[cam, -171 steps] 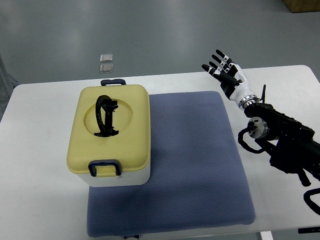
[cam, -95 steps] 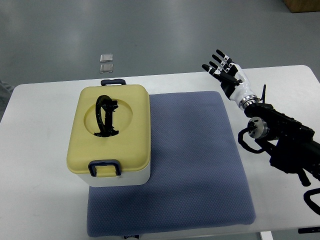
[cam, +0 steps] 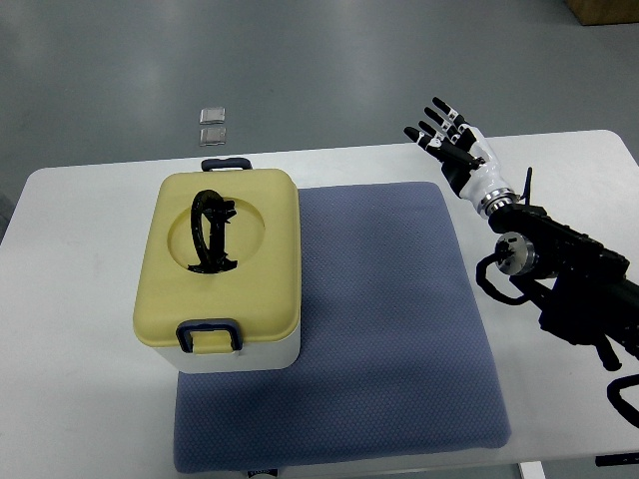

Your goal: Open white storage box with right hand

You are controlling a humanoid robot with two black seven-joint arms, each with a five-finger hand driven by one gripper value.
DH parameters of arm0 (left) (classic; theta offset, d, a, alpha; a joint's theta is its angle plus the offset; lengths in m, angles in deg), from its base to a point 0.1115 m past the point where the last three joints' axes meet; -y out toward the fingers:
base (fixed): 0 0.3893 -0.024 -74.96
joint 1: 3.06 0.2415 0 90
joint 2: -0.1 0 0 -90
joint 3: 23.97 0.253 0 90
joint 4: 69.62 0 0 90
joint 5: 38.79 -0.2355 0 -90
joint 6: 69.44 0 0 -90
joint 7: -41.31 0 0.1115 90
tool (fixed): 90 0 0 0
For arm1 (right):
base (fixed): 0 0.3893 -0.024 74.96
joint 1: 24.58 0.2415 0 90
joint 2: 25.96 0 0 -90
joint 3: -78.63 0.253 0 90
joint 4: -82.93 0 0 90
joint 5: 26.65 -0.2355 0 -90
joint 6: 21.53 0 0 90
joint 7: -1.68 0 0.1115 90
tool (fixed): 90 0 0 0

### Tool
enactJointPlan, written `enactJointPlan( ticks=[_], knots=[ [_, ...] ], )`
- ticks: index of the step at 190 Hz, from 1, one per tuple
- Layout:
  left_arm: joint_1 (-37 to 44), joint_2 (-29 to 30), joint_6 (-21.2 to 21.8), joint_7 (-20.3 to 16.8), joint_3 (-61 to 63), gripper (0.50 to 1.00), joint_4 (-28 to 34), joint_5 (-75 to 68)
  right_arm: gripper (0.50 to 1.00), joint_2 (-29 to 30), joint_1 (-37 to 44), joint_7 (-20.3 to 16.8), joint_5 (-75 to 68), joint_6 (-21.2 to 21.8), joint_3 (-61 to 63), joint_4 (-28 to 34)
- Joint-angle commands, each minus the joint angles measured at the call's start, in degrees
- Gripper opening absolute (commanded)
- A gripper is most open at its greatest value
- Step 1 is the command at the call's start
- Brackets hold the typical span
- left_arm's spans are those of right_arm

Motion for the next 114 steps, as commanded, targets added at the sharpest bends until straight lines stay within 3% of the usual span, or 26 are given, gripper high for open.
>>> enactJointPlan(
  ticks=[1, 62, 114],
  knots=[
    [0.0, 0.0, 0.0, 0.0, 0.0, 1.0, -0.2, 0.1, 0.93, -0.3, 0.3, 0.0, 0.4, -0.1, -0.2, 0.0],
    [0.0, 0.0, 0.0, 0.0, -0.1, 1.0, 0.0, 0.0, 0.93, -2.0, 3.0, -0.4, 2.6, -0.1, -0.6, 1.3],
    [0.0, 0.0, 0.0, 0.0, -0.1, 1.0, 0.0, 0.0, 0.93, -2.4, 9.1, -0.6, 6.7, -3.0, -1.4, 1.8]
  ],
)
